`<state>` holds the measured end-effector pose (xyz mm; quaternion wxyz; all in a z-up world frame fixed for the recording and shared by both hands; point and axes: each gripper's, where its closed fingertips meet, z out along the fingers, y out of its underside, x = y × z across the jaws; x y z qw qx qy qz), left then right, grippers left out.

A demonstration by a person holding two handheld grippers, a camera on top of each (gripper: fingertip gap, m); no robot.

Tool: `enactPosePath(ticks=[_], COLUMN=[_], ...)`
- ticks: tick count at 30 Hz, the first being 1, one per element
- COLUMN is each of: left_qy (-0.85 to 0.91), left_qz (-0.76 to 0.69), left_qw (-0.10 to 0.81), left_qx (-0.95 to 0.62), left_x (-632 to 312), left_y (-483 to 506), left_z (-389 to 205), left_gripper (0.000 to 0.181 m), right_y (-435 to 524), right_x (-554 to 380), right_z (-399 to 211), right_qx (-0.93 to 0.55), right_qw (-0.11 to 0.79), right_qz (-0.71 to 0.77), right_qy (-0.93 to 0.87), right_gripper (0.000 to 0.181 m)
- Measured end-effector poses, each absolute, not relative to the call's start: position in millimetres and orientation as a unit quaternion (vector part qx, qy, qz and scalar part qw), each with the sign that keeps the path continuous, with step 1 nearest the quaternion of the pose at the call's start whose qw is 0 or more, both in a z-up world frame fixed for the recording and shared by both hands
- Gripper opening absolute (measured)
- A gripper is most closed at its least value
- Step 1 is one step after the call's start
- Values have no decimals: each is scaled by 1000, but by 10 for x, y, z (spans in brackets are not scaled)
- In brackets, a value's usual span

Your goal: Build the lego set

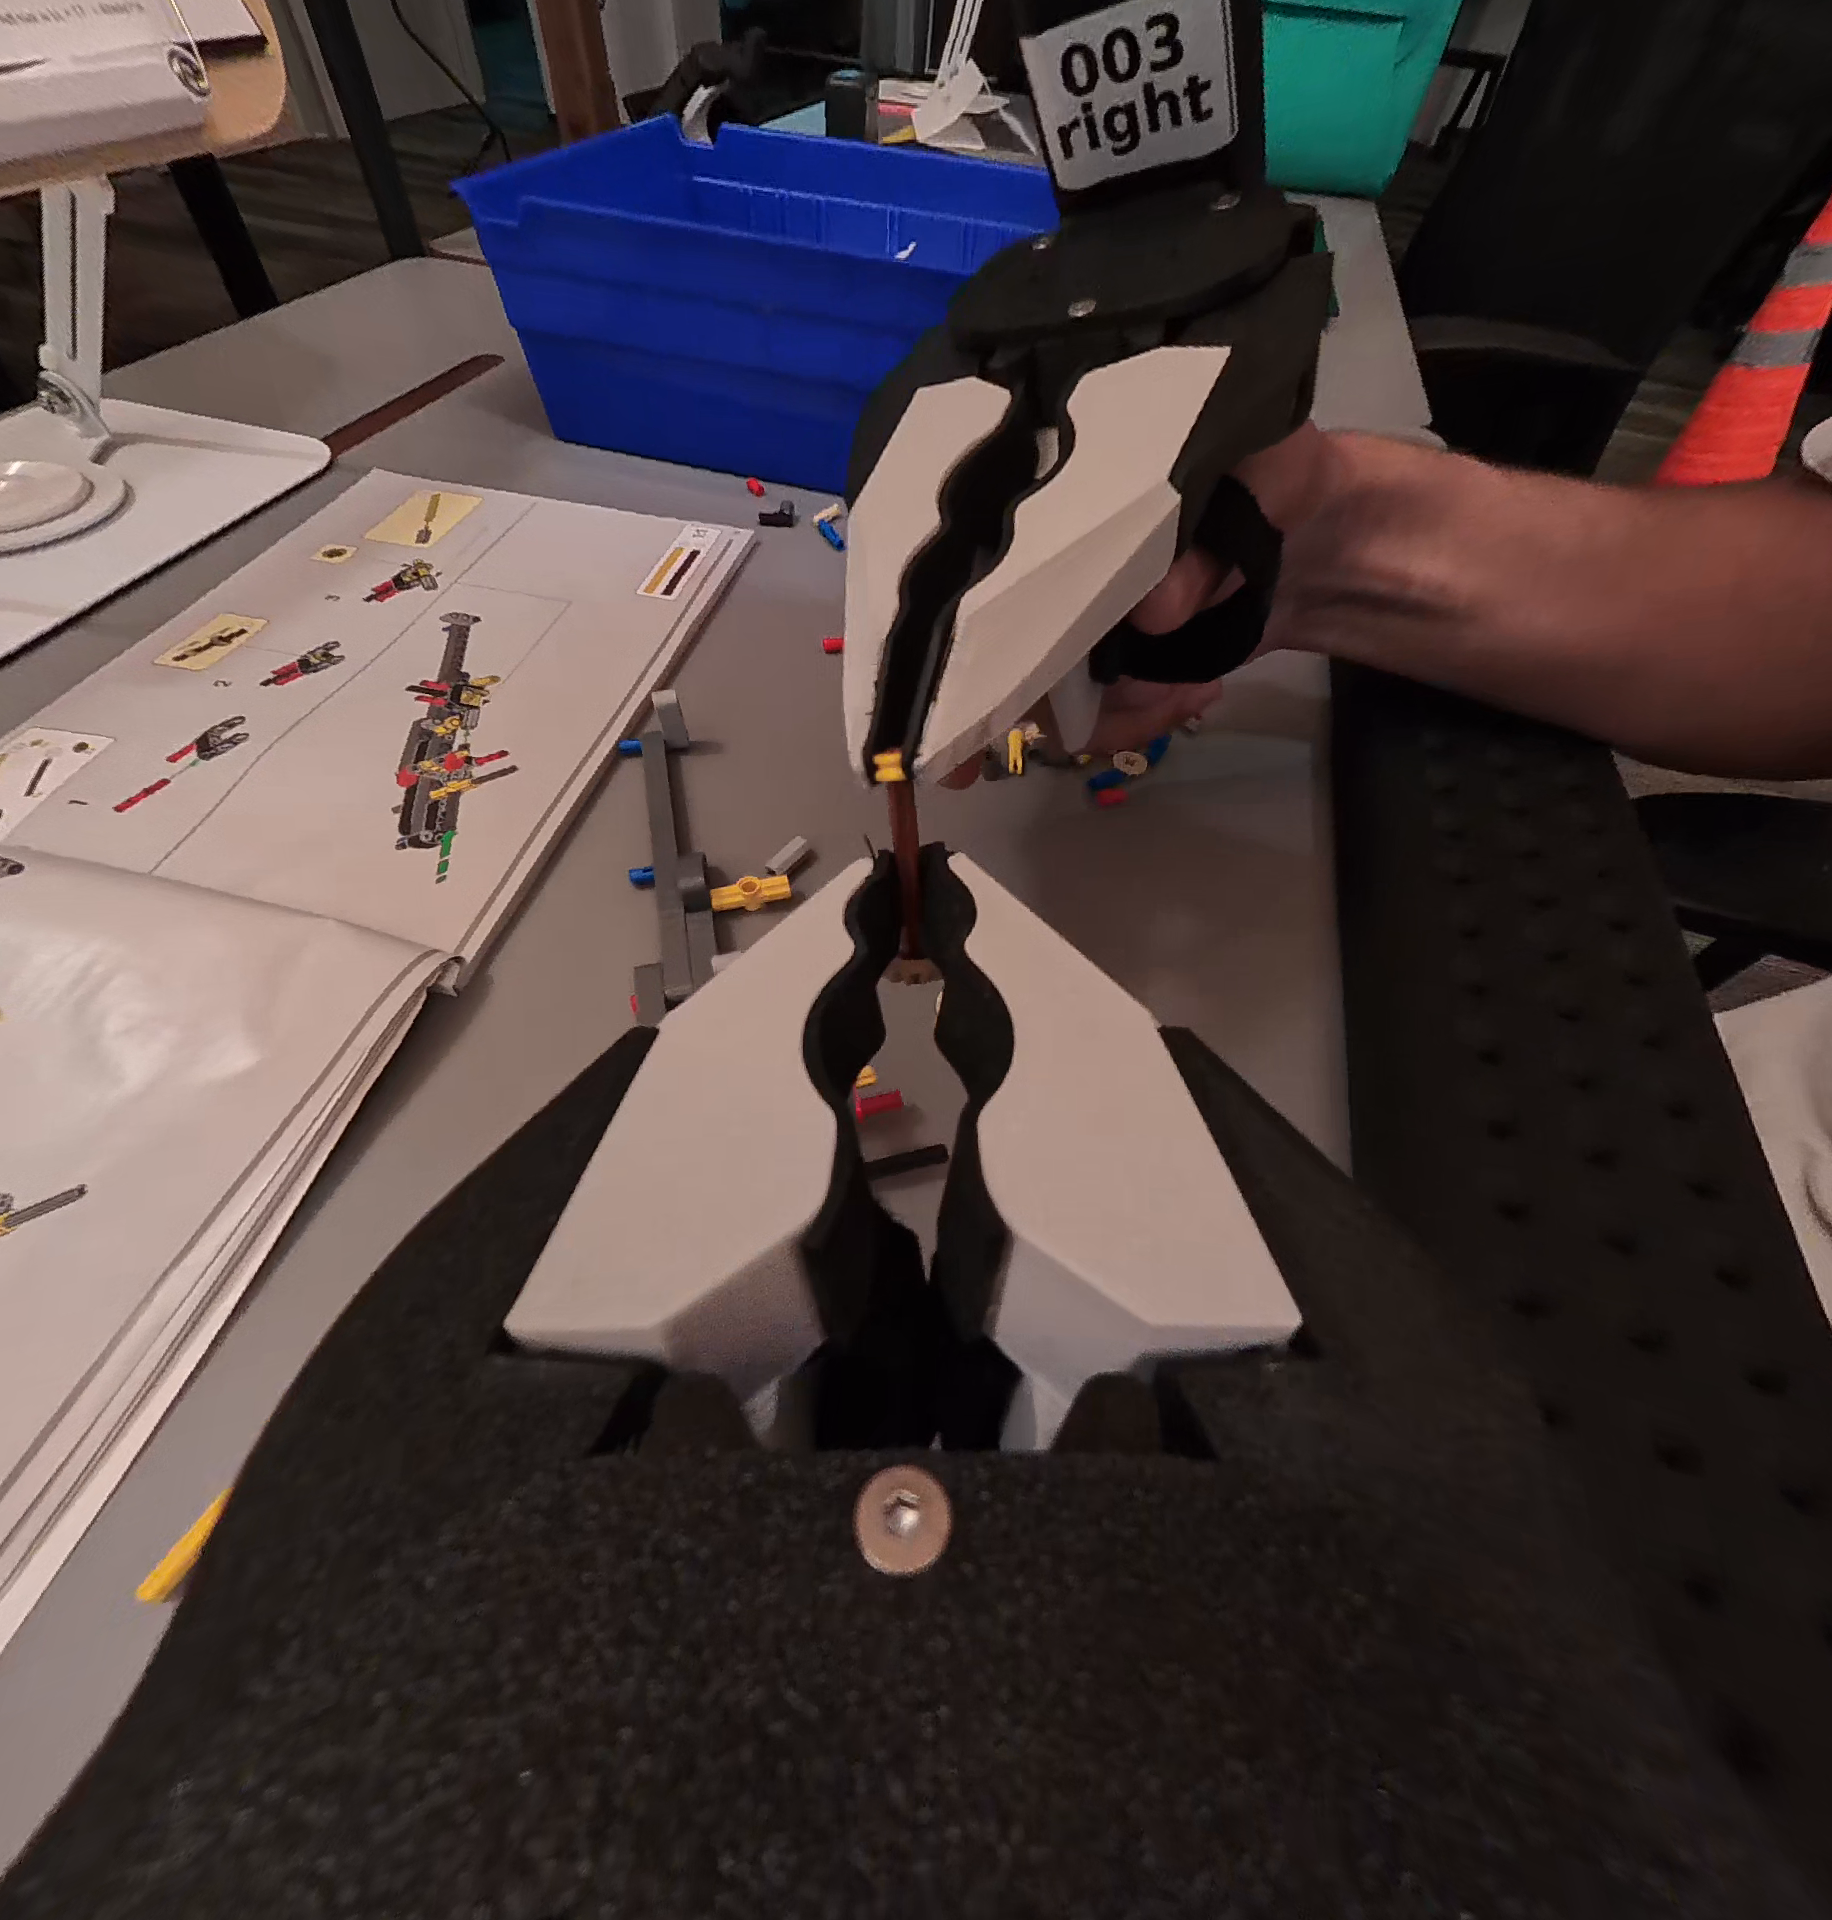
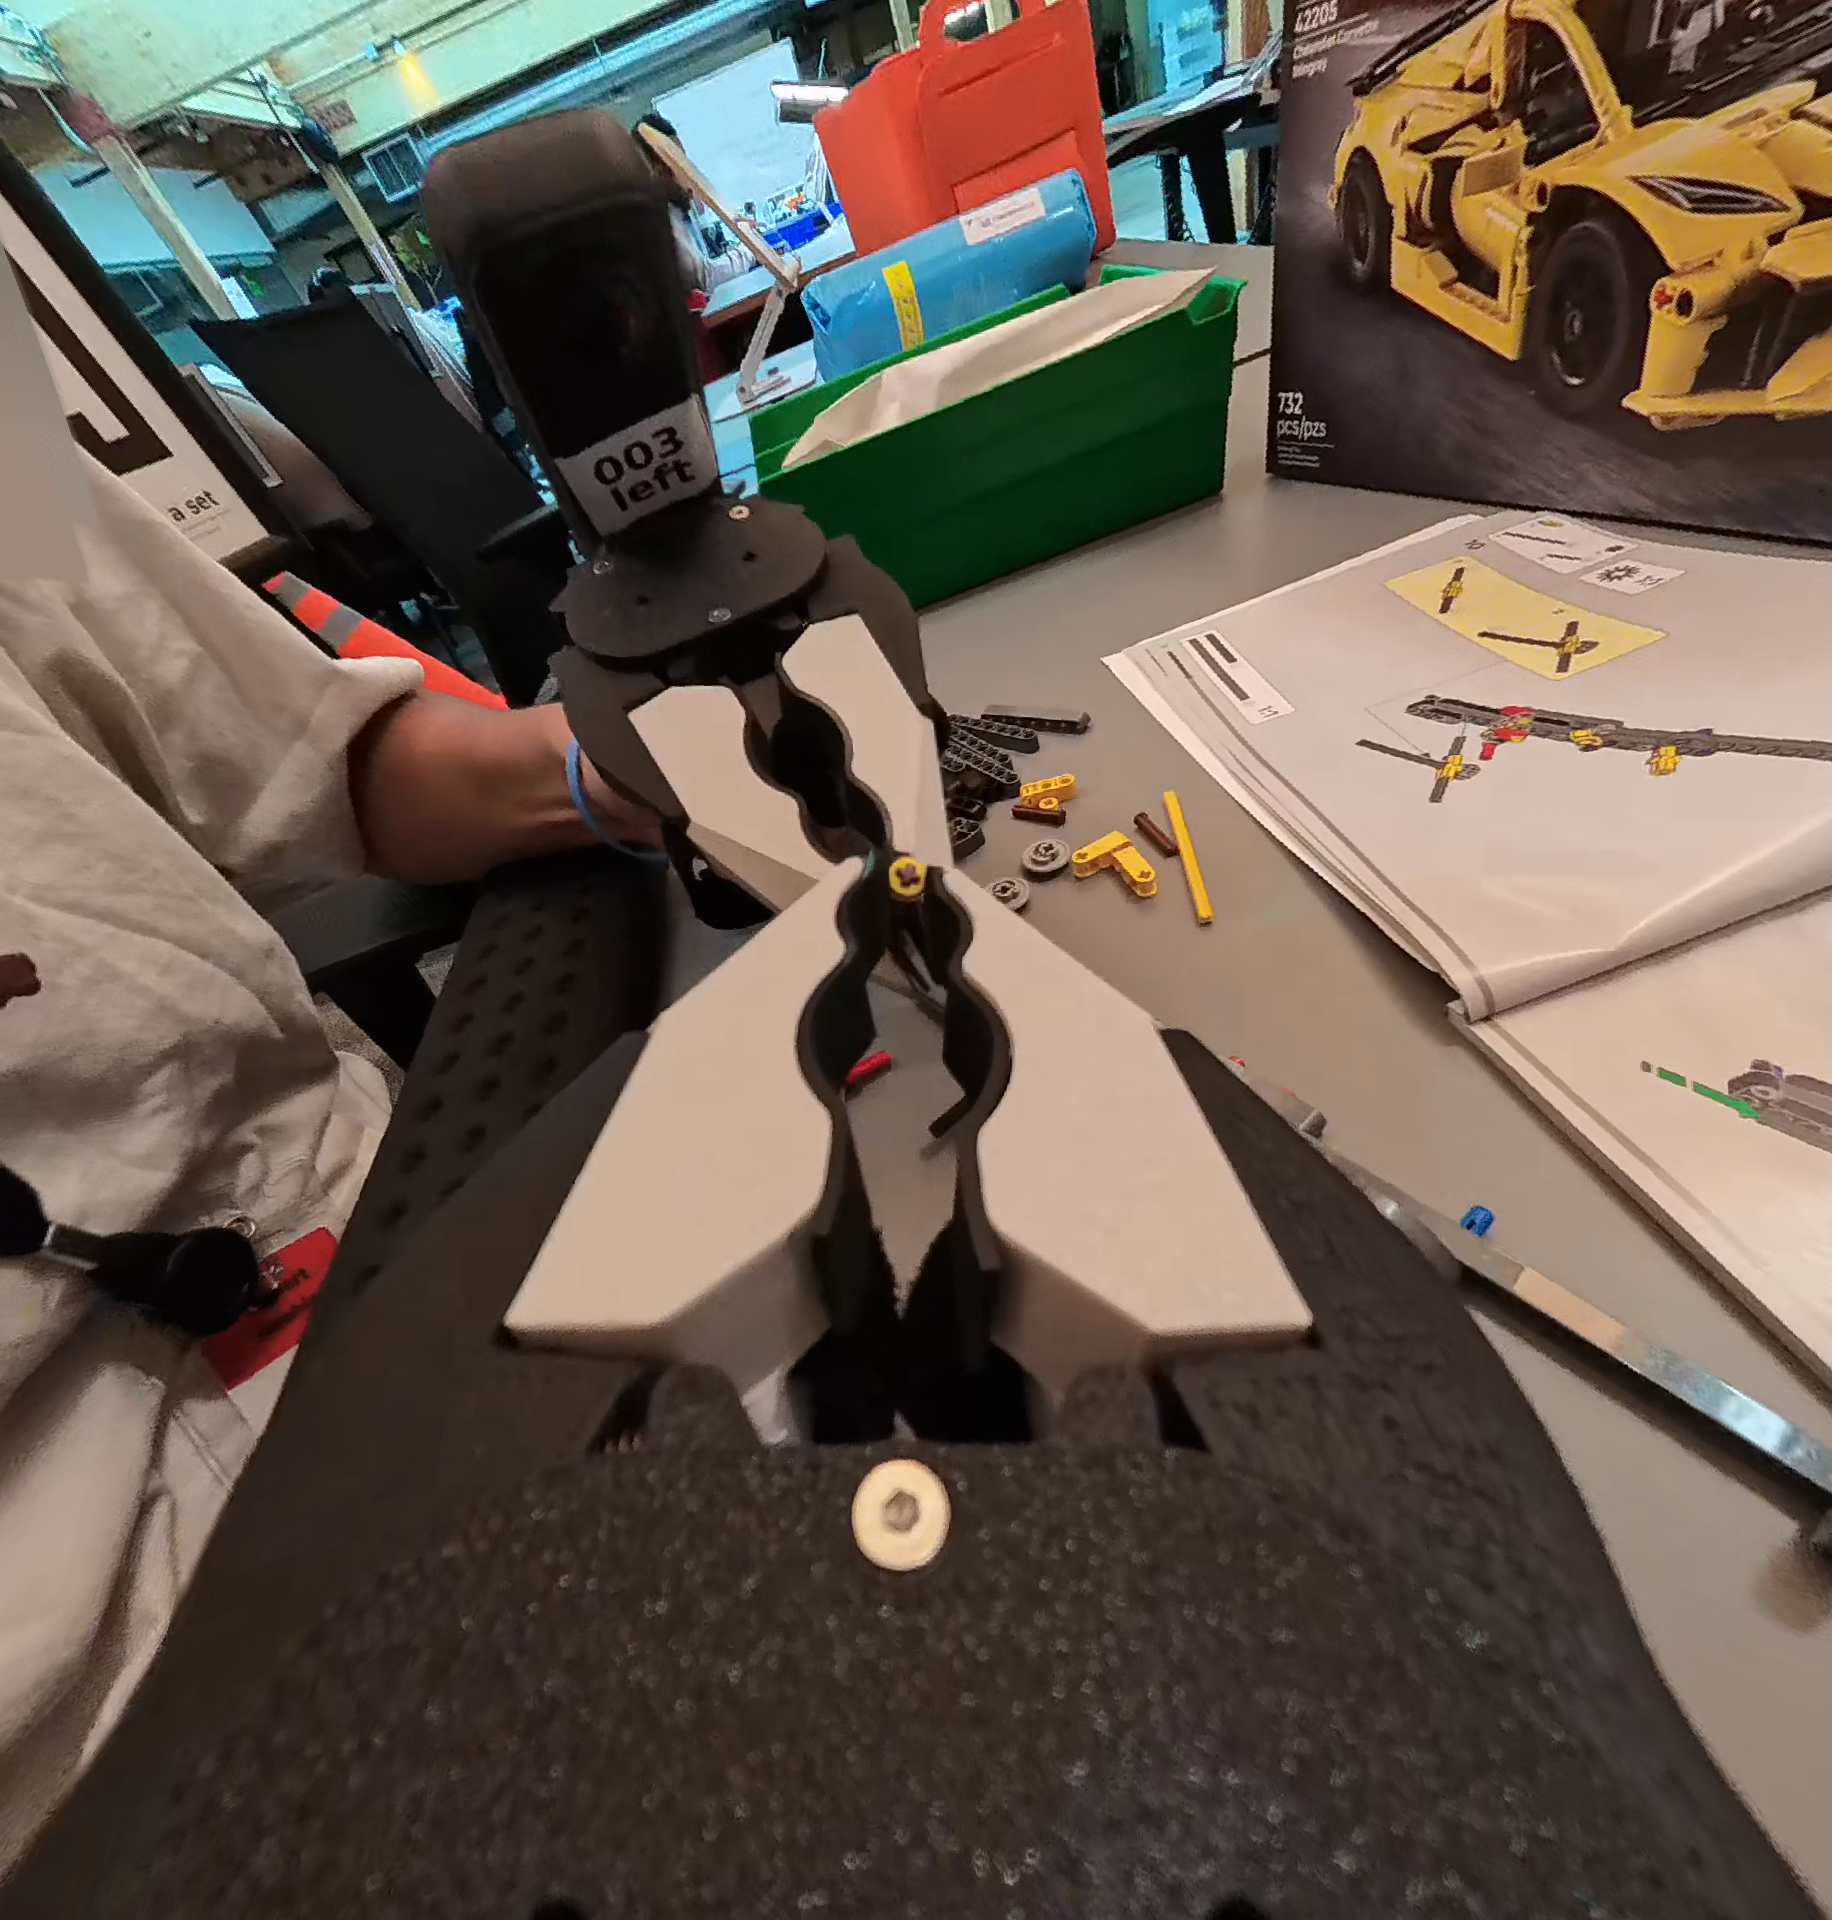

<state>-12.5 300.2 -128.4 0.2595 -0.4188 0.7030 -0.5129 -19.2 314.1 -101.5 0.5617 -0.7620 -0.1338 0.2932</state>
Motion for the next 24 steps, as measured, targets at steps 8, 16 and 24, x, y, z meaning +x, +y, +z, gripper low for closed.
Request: enactPosePath(ticks=[8,16,24], left_qy=[734,752,765], left_qz=[-455,-408,-379], left_qw=[310,344,361], left_qx=[-398,-387,-376], left_x=[-115,-100,-96], left_y=[3032,3092,3103], left_z=[-1364,-1423,-1463], left_gripper=[2,2,2], right_y=[3124,3121,3125], right_x=[-208,-188,-189], right_z=[-1089,-1184,-1289], right_qx=[-774,-789,-800], right_qw=[550,537,523], right_qz=[276,253,245], right_qy=[-150,-159,-163], right_gripper=[5,5,6])
